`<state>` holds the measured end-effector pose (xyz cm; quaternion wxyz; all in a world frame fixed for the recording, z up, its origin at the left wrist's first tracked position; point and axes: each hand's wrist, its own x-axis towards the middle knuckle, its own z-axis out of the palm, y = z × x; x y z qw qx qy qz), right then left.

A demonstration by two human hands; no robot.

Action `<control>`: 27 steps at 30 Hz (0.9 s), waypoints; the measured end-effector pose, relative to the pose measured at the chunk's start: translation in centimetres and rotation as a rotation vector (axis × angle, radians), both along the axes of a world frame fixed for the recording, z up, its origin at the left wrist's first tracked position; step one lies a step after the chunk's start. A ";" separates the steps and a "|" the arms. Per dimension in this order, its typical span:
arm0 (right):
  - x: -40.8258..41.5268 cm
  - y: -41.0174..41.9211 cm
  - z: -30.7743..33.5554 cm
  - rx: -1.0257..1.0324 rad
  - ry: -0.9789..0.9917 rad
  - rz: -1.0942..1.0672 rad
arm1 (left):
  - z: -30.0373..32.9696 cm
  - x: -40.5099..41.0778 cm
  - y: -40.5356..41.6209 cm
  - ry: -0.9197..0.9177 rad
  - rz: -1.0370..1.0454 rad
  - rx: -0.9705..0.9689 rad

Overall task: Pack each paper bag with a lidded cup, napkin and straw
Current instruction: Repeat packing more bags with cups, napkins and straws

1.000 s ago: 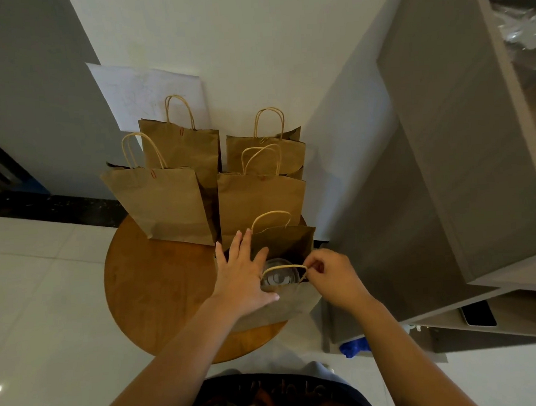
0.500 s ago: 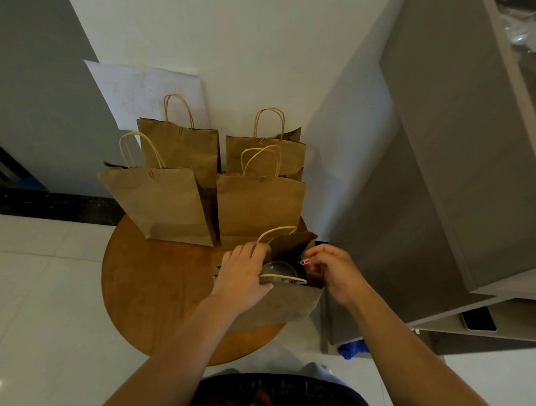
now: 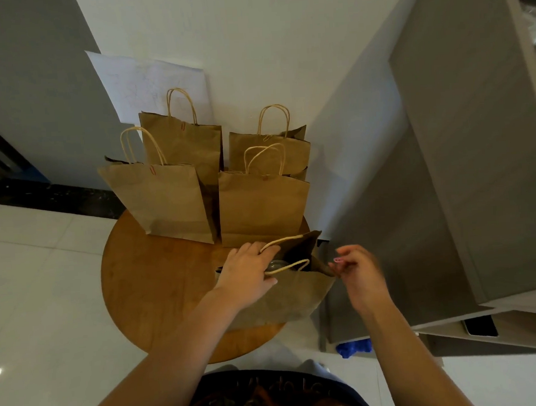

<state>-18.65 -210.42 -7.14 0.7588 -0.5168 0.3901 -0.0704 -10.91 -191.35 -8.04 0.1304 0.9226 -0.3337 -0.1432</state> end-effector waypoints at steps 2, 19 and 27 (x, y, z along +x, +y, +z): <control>-1.2 -0.5 0.1 0.143 -0.038 -0.098 | 0.2 -0.2 0.0 0.020 -0.008 -0.015; -1.1 1.6 1.9 -0.386 0.101 0.722 | 1.0 -1.0 -0.6 0.149 0.176 -0.124; 1.9 2.6 0.5 -0.550 0.078 0.779 | 0.0 -0.7 -0.6 0.177 0.219 -0.102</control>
